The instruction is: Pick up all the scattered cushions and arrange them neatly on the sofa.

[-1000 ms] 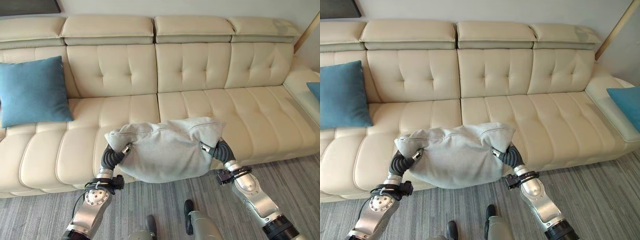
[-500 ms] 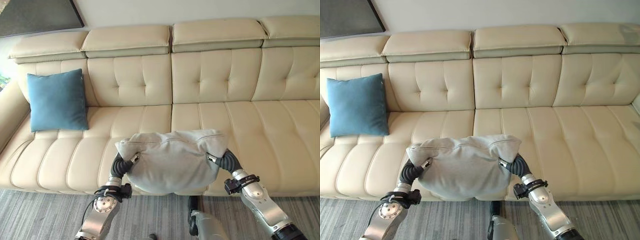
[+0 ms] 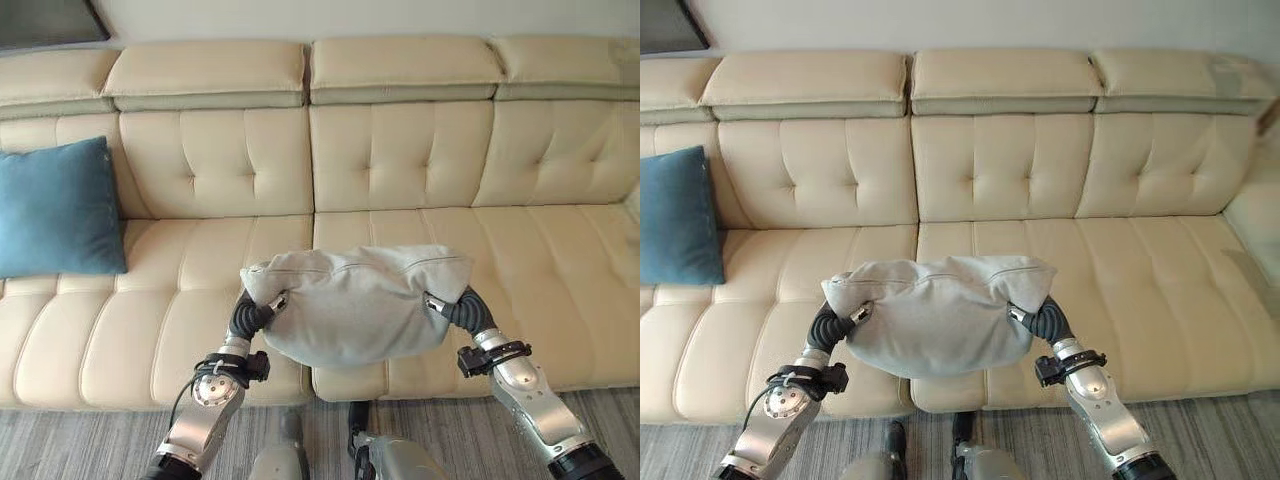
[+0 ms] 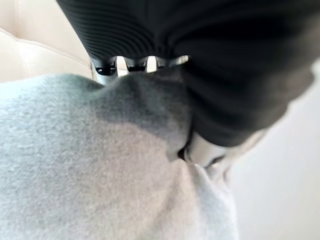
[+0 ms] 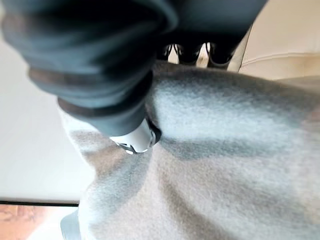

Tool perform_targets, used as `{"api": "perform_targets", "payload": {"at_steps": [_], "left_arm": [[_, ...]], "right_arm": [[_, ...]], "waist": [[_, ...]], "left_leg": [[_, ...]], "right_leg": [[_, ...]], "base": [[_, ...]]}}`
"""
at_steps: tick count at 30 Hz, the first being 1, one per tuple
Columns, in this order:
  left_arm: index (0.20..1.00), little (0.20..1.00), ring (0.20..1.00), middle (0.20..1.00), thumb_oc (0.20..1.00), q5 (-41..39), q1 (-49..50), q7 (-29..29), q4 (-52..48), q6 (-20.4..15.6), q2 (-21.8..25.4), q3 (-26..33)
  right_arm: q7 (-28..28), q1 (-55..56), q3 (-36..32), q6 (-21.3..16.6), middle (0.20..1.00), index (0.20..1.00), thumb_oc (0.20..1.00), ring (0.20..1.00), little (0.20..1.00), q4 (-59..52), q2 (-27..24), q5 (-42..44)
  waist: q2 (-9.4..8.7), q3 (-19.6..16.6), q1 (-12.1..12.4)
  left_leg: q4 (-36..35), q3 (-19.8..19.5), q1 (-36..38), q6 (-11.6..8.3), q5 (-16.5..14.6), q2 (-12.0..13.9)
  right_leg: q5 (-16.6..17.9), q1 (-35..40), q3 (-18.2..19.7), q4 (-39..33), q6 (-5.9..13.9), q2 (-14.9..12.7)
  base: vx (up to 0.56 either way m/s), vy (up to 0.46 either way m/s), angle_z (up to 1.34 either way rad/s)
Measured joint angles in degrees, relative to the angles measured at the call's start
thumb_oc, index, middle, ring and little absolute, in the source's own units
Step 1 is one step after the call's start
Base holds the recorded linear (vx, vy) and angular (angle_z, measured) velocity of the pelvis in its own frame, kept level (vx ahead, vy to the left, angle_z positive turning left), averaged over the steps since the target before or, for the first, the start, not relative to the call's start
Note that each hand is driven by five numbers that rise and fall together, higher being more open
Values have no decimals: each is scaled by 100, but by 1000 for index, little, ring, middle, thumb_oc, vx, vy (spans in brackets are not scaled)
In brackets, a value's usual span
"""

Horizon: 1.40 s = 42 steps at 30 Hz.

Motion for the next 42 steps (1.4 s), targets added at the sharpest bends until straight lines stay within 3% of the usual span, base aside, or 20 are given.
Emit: {"api": "perform_targets", "payload": {"at_steps": [5,11,18,23,28,32,33,34,35,42], "left_arm": [[200,200,200,200,200,15,34,-30,1,25,243,38],[200,200,200,200,200,22,-19,297,89,24,136,484],[200,200,200,200,200,139,-1195,962,572,22,-37,422],[200,200,200,200,200,219,-3188,1652,1614,-26,4,213],[200,200,200,200,200,204,-4055,1901,2510,-240,-37,-212],[200,200,200,200,200,153,-4667,1910,3292,-234,-32,-608],[200,200,200,200,200,83,-4788,1908,3556,-250,-87,-672],[1000,1000,1000,1000,1000,-6,-4795,1908,3563,-268,-104,-670],[1000,1000,1000,1000,1000,-156,-4950,1933,3655,-323,-132,-607],[1000,1000,1000,1000,1000,-240,-5844,1853,3927,-303,759,-521]], "right_arm": [[12,7,38,1,200,200,200,200,200,126,234,3],[-78,-456,385,18,200,200,200,200,200,416,663,10],[-611,-2013,475,20,200,200,200,200,200,1055,683,-1],[-1136,-3739,445,-16,200,200,200,200,200,1917,693,10],[-1382,-4287,463,-25,200,200,200,200,200,2598,668,12],[-1523,-4627,689,7,200,200,200,200,200,3190,596,14],[-1528,-4703,722,9,291,291,291,291,291,3358,593,18],[-1541,-4705,747,6,576,576,576,576,576,3361,592,25],[-1616,-4835,840,-14,1000,1000,1000,1000,1000,3380,575,80],[-1732,-6015,1114,-4,1000,1000,1000,1000,1000,3560,260,121]], "waist": [[-102,19,102],[-104,18,402],[-16,62,403],[84,108,400],[222,211,389],[217,414,348],[220,561,347],[219,601,345],[210,632,325],[200,641,233]], "left_leg": [[-24,129,22,150,18,-277],[-26,133,36,152,35,-348],[-213,147,-8,252,242,-336],[-216,130,-667,198,431,-296],[-283,100,-929,136,507,-258],[-433,68,-1095,110,629,-230],[-506,64,-1103,69,661,-220],[-525,64,-1106,65,666,-211],[-575,59,-1159,47,688,-188],[-810,-21,-1295,-12,776,-153]], "right_leg": [[-221,-247,63,535,349,-418],[-207,-207,47,500,366,-487],[-119,-299,36,399,222,-436],[153,-890,12,283,57,-376],[146,-1149,-81,241,49,-352],[241,-1285,-93,56,-35,-285],[288,-1323,-107,48,-88,-269],[289,-1331,-109,36,-88,-260],[300,-1381,-118,-16,-104,-230],[370,-1470,-197,-307,-191,-152]], "base": [[38,61,4],[71,-10,5],[3,-54,0],[-57,-77,1],[-17,-78,3],[10,-72,2],[8,-77,0],[8,-77,-2],[1,-67,2],[6,-36,4]]}}
